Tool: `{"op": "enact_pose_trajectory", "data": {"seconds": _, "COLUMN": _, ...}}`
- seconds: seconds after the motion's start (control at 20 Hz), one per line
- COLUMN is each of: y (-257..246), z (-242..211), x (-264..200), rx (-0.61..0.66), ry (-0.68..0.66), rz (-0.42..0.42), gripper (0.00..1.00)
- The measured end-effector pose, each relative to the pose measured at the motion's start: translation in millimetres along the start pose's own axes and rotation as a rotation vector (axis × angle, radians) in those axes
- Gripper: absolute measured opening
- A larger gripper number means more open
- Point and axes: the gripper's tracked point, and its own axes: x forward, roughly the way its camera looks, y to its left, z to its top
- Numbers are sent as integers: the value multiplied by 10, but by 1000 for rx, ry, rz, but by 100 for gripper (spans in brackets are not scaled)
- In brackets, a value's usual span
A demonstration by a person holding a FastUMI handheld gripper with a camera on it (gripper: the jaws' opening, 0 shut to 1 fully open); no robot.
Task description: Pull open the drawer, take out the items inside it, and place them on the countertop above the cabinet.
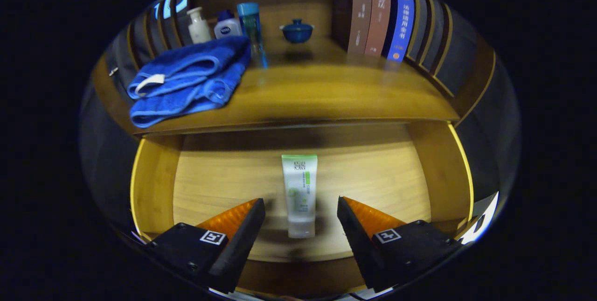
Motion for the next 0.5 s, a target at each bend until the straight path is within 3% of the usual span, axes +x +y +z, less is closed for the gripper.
{"op": "enact_pose_trajectory", "data": {"seconds": 0.5, "y": -55, "z": -308, "x": 475, "rx": -50, "ry": 209, "rz": -50, "gripper": 98}}
